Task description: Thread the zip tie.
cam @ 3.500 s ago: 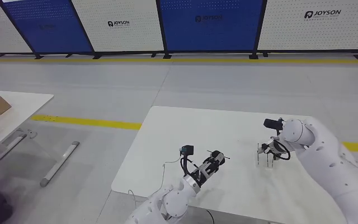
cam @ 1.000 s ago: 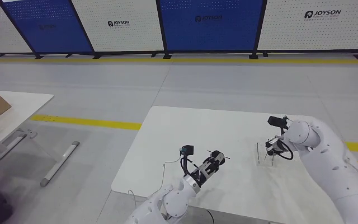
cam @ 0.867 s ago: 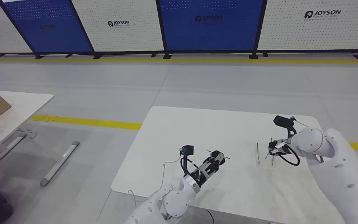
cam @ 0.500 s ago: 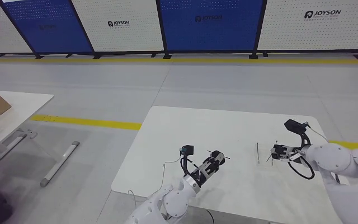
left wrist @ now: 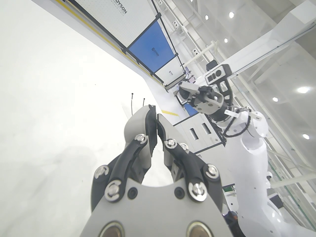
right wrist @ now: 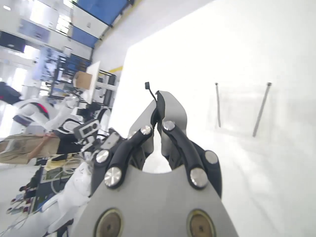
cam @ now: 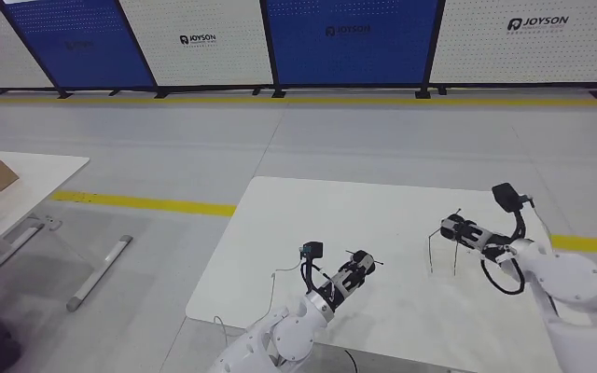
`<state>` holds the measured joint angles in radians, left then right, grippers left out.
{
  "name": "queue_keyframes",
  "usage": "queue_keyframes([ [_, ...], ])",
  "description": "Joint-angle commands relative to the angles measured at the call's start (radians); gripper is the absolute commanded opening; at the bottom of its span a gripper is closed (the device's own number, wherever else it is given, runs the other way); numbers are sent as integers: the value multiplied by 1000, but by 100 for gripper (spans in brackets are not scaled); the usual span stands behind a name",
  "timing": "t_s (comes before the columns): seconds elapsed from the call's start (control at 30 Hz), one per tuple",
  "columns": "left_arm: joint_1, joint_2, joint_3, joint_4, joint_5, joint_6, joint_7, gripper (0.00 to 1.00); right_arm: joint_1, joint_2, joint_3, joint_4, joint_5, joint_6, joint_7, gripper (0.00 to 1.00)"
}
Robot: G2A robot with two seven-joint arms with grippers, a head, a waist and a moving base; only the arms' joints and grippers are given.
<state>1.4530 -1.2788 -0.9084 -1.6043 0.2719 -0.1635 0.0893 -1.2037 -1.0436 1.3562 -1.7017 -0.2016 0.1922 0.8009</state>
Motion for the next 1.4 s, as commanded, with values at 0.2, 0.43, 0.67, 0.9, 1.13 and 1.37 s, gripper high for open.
queue_keyframes([
  [0.2,0,0,0,0,0,0,0,0,-63,-5,-44,-94,-88,48,-124,0],
  [0.43,0,0,0,0,0,0,0,0,-69,-5,-50,-91,-108,48,-138,0],
  [0.67,0,0,0,0,0,0,0,0,-99,-27,-173,-109,-261,146,-326,0],
  [0.9,0,0,0,0,0,0,0,0,-146,-37,-207,-135,-311,148,-441,0],
  [1.13,0,0,0,0,0,0,0,0,-146,-37,-207,-135,-311,148,-441,0],
  [1.37,0,0,0,0,0,0,0,0,-156,-44,-219,-142,-304,123,-455,0],
])
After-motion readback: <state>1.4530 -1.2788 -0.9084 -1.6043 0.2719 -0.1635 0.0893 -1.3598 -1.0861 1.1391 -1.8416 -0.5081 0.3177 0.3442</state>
